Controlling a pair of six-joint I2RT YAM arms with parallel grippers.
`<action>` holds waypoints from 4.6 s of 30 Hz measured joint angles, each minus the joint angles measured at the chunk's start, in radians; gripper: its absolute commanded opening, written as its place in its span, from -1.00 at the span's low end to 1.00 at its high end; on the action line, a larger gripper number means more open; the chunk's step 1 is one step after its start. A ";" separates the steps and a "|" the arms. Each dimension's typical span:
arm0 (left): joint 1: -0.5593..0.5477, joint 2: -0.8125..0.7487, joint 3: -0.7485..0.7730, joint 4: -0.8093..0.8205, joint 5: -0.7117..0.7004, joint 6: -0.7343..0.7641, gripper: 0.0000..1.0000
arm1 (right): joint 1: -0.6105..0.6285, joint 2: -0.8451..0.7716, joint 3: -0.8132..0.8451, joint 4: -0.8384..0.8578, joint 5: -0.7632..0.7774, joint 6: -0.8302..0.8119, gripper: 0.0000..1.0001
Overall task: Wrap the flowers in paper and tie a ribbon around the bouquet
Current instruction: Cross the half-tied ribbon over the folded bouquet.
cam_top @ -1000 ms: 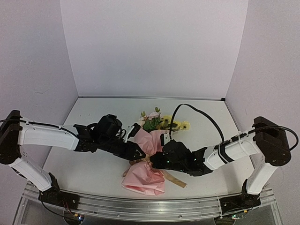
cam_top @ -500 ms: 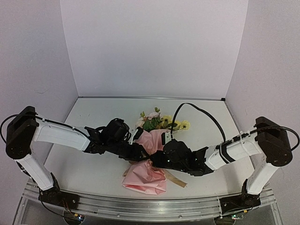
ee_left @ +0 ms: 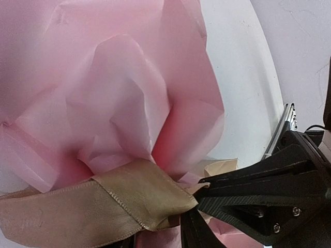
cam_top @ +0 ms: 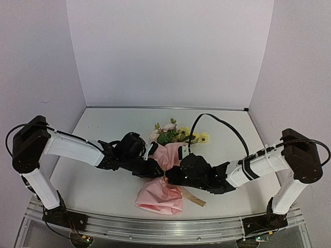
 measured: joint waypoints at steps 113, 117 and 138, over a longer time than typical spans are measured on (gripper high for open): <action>0.009 -0.097 -0.030 -0.008 0.014 0.074 -0.35 | -0.057 0.000 0.236 -0.504 0.054 -0.018 -1.00; 0.016 -0.106 -0.029 -0.008 0.029 0.074 -0.31 | -0.050 0.000 0.236 -0.501 0.060 -0.002 -1.00; 0.017 -0.014 -0.001 -0.070 0.080 0.066 -0.51 | -0.044 0.050 0.230 -0.351 -0.008 0.146 -1.00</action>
